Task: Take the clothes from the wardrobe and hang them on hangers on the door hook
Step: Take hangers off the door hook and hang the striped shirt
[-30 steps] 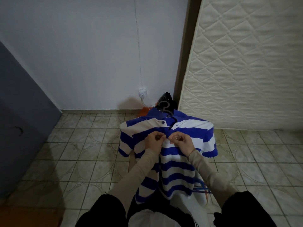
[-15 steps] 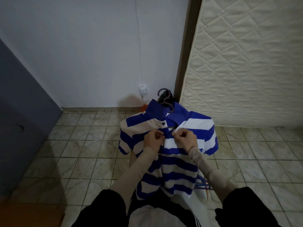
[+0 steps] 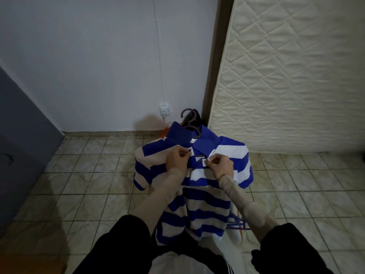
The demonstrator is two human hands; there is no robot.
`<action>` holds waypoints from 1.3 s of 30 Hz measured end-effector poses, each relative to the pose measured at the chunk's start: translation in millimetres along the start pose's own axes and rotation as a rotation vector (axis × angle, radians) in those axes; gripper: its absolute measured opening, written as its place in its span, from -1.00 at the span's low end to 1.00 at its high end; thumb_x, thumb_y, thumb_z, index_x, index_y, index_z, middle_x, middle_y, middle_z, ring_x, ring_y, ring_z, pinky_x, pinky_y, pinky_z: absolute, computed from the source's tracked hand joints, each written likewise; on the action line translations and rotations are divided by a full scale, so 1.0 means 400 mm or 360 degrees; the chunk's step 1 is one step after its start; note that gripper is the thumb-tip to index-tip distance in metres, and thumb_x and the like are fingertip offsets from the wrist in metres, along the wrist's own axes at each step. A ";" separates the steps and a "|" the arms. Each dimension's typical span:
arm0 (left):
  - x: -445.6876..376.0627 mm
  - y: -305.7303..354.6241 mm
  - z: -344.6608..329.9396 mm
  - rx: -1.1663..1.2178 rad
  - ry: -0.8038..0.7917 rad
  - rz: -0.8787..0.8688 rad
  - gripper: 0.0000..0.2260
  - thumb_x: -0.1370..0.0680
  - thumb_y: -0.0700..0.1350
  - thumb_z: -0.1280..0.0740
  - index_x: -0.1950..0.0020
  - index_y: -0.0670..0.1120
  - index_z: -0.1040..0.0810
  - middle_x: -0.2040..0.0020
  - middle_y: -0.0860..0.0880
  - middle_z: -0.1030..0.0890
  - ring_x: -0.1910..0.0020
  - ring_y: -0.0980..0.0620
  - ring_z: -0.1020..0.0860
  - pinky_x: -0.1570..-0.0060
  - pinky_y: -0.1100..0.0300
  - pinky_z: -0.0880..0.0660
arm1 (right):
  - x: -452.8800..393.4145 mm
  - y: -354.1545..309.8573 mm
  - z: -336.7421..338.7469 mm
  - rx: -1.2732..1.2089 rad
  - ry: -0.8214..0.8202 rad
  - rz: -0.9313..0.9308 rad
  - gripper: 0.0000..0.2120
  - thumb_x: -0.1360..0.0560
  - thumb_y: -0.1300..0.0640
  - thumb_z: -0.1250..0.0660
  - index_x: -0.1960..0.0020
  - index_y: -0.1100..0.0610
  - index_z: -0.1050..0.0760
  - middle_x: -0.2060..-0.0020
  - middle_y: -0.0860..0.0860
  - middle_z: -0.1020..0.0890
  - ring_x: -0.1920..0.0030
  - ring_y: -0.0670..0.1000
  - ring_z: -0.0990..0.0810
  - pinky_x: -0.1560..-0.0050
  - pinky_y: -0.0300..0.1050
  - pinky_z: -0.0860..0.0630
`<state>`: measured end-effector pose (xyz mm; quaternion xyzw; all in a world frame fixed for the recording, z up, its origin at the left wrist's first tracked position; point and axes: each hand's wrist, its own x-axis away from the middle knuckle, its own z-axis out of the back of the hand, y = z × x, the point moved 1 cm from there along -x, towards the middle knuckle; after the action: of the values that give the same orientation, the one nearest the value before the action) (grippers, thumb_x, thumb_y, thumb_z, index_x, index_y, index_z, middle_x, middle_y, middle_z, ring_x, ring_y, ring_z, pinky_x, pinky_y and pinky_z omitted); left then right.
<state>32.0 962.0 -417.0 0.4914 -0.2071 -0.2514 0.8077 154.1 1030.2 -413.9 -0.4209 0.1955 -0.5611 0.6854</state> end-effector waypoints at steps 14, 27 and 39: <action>-0.009 0.017 0.019 -0.0014 -0.0070 0.0026 -0.89 -0.55 -0.16 -0.28 0.01 -0.17 -0.55 0.05 -0.06 -0.59 0.08 0.08 -0.48 0.03 0.25 -0.36 | -0.008 -0.035 -0.006 -0.0508 -0.0169 0.0235 -0.93 -0.45 0.23 -0.38 0.19 0.14 -0.51 0.35 -0.02 -0.54 0.28 -0.10 -0.48 0.16 -0.37 -0.40; -0.008 0.048 0.037 0.0126 -0.0164 0.0005 -0.93 -0.54 -0.17 -0.28 0.05 -0.15 -0.52 0.03 -0.12 -0.60 0.04 -0.04 -0.54 -0.08 0.08 -0.49 | 0.000 -0.063 -0.054 -0.0816 -0.0101 0.0343 -0.89 -0.43 0.23 -0.40 0.23 0.06 -0.53 0.28 0.15 -0.62 0.19 0.08 -0.58 0.00 -0.09 -0.54; 0.003 0.033 0.034 0.0155 -0.0191 0.0036 -0.92 -0.54 -0.20 -0.29 0.03 -0.19 -0.54 0.03 -0.15 -0.61 0.06 -0.01 -0.54 -0.08 0.11 -0.50 | 0.001 -0.038 -0.072 -0.0900 -0.0199 0.0359 -0.83 -0.42 0.31 -0.38 0.21 0.05 -0.52 0.34 0.00 -0.61 0.33 -0.21 -0.58 0.10 -0.32 -0.52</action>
<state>27.9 957.1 -399.0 0.5117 -0.2726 -0.2609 0.7718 124.0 1019.3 -418.1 -0.6042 0.3468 -0.3778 0.6098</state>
